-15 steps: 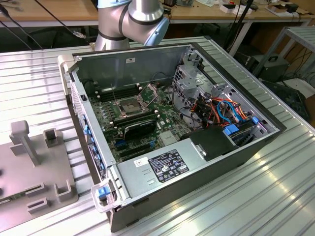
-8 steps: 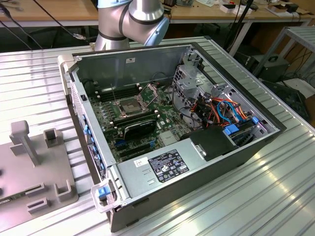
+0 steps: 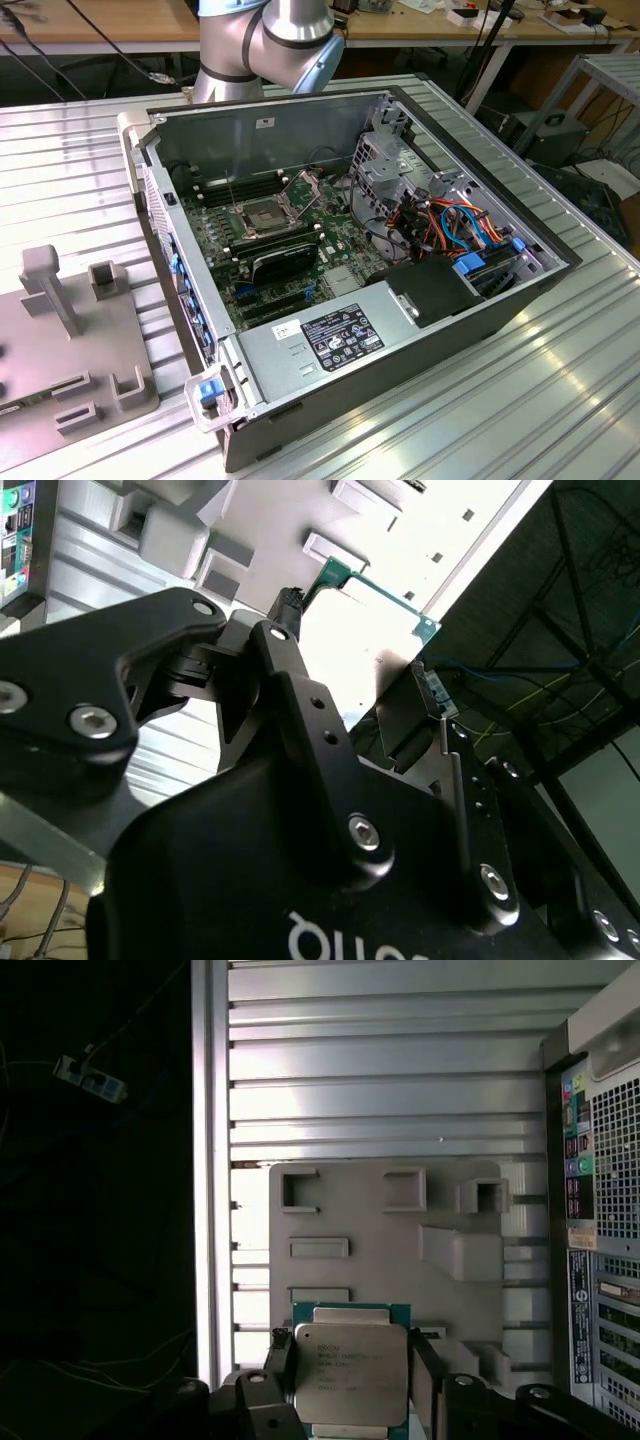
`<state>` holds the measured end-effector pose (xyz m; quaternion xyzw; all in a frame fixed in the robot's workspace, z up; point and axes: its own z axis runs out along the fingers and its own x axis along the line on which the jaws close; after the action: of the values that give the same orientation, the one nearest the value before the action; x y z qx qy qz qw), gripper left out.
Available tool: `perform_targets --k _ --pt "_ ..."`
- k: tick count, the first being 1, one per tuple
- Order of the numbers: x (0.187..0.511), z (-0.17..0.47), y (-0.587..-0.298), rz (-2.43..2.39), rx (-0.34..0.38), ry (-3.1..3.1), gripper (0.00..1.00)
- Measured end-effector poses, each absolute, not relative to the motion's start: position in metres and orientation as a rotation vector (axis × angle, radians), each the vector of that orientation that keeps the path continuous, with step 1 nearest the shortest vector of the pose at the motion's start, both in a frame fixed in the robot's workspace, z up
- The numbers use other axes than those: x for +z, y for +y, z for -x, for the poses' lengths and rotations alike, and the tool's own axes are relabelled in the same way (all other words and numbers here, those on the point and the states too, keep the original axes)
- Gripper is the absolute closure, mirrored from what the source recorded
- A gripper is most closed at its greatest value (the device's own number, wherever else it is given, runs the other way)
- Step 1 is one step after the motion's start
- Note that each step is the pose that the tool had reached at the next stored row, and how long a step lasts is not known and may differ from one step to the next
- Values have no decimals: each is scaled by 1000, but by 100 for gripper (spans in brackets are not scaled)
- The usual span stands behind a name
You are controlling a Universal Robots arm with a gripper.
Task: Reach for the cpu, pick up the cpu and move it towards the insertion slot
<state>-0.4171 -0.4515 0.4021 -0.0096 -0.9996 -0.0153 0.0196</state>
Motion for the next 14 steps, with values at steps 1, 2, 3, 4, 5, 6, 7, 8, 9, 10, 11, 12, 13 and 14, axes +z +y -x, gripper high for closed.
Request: perform_targets --k 1,2,3,4,5,6,7,8,9,10,11,12,13,14 --pt "402 416 -451 30 -47 -3102 45" --pt "402 415 -451 30 -47 -3102 45" --pt "402 414 -451 30 -47 -3102 45" --pt "402 408 -451 30 -48 -3102 45" --pt "402 397 -451 30 -48 -3102 45" --pt "402 389 -451 30 -47 -3102 45" --pt "402 377 -451 30 -48 -3102 45" --pt "402 376 -451 30 -48 -3102 45" --pt "402 374 -451 30 -48 -3102 45" --pt "402 372 -451 30 -47 -3102 45" --pt "402 371 -451 30 -47 -3102 45" --pt "402 369 -451 30 -48 -3102 45" --pt "402 368 -451 30 -48 -3102 45" --pt "402 366 -451 30 -47 -3102 45"
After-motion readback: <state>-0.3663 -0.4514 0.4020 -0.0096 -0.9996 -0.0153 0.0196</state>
